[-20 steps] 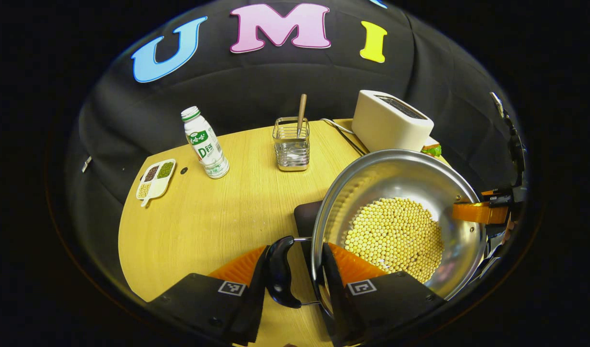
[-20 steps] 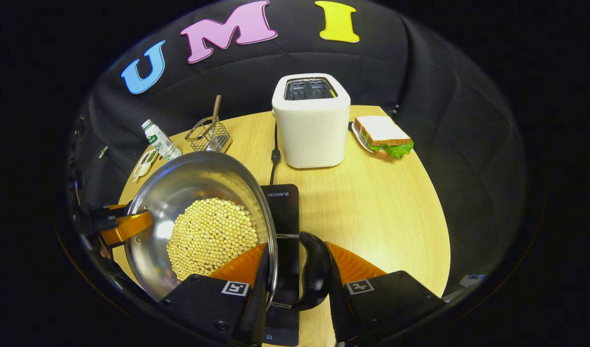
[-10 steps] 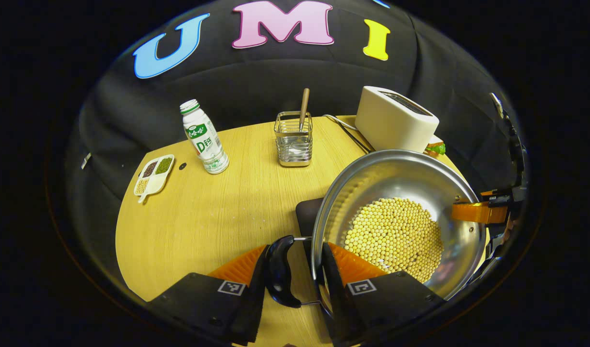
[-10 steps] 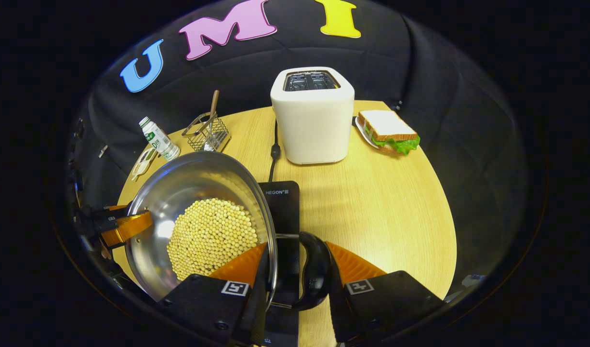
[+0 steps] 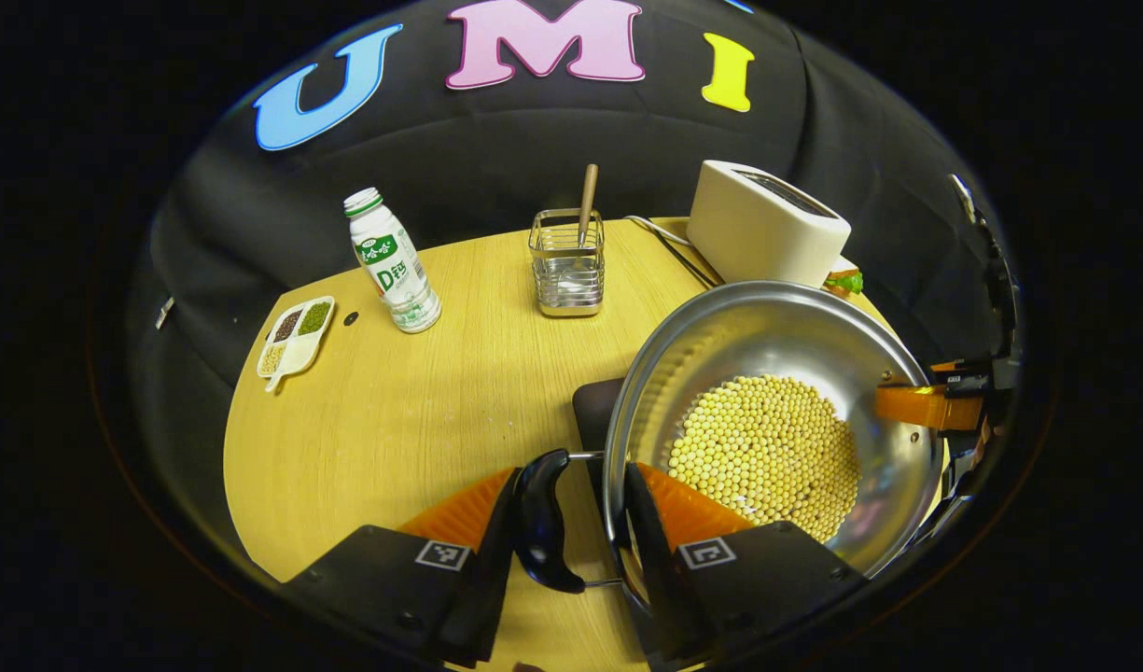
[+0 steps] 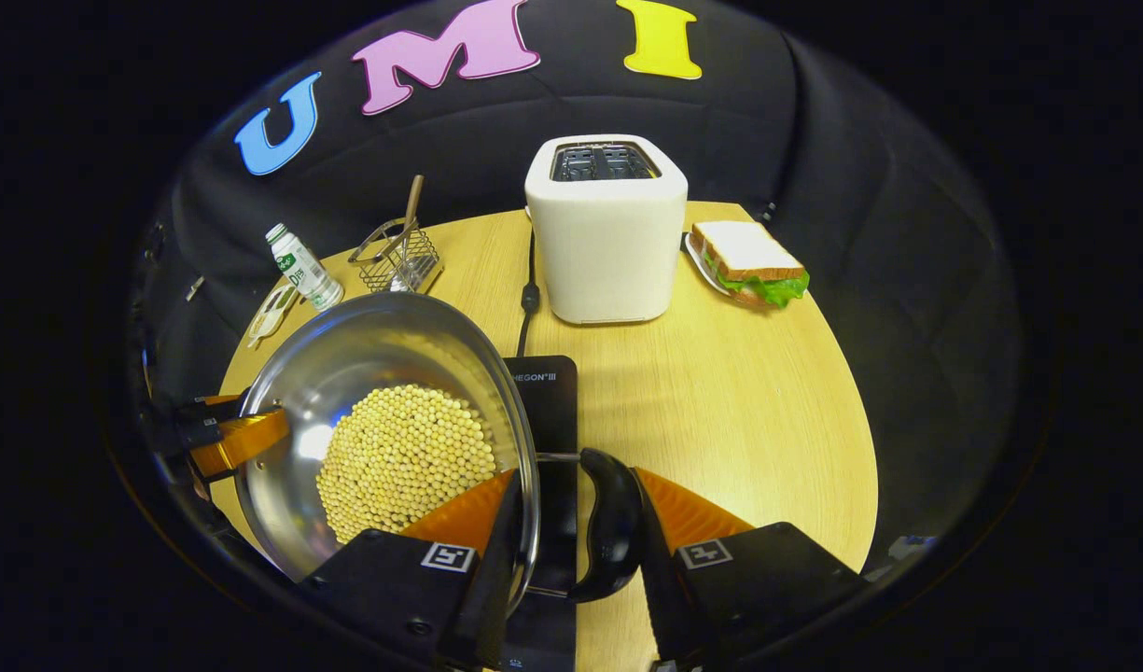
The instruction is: First push the handle of the pot to place it horizontally, then grasp the pot with both hands and set it on the induction cooktop.
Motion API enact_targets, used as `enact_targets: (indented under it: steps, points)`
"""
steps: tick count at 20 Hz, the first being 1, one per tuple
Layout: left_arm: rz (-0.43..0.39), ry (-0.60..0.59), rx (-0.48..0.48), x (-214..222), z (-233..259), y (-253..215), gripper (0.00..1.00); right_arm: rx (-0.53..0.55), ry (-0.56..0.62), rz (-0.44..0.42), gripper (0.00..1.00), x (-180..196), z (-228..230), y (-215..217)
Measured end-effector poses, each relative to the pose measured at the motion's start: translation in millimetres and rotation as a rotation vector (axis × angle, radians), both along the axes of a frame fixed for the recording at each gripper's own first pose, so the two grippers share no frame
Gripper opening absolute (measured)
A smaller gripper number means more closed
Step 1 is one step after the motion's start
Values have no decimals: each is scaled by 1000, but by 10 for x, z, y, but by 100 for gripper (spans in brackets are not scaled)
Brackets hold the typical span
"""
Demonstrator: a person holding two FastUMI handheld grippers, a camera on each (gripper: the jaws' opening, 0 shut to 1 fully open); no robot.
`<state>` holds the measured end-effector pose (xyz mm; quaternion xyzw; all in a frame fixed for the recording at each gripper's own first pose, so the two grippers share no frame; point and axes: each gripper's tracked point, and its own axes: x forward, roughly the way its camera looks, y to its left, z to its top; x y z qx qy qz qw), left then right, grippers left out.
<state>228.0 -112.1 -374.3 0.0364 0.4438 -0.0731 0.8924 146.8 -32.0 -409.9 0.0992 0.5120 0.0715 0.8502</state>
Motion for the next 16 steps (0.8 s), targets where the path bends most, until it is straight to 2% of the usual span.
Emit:
enact_targets:
  steps: [2, 4, 5, 6, 11, 16]
  points:
    - [8, 34, 3, -65, -78, 1, 71, -13, 3, 5, 65, -19, -2, -6]
    - [34, 0, 37, -47, -24, 92, 83, -49, -13, 20, 69, -39, 9, -43]
    - [41, -19, 36, -49, 25, 110, 90, -57, -19, 28, 78, -57, 39, -46]
    - [45, -26, 32, -57, 48, 117, 91, -54, -26, 34, 99, -84, 81, -35]
    - [20, 4, -5, -213, 95, 75, 91, -64, -61, -2, 100, -59, 213, -64]
    - [10, -96, -6, -287, 467, 112, 92, -39, -189, -68, 100, -20, 691, -56]
